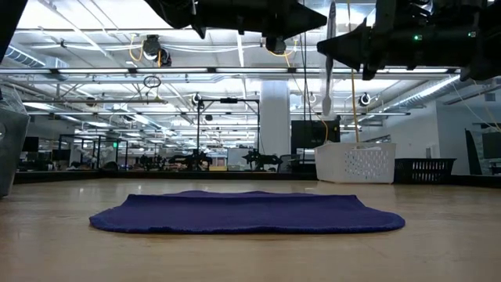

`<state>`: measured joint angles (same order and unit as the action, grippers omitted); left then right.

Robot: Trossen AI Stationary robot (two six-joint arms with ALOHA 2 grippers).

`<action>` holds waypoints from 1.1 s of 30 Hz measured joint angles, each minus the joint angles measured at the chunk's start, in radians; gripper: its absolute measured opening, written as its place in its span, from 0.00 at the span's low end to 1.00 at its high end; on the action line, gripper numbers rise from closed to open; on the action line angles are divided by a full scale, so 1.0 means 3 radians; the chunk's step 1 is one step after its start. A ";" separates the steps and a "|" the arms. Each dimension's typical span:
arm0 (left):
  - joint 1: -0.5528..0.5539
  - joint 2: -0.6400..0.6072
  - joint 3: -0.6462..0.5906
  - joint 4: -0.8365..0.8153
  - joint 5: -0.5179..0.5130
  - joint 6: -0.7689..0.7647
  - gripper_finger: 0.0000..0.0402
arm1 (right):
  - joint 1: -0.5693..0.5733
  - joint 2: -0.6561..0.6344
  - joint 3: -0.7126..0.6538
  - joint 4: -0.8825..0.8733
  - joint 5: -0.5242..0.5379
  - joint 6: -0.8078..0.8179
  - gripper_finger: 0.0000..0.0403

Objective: Pick & Place Toothbrushes
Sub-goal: Put the violet toothbrush into the black basket

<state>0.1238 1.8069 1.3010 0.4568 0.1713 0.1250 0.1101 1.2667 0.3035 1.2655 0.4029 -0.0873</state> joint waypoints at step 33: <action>-0.0116 -0.0076 0.0001 -0.0638 -0.0259 -0.0197 0.21 | -0.1460 -0.2538 0.0201 -0.3953 0.0916 0.0367 0.04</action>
<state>0.0891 1.7839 1.3014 0.2655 0.0936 0.0658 -0.3280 0.5052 0.3637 0.0796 0.6776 0.0229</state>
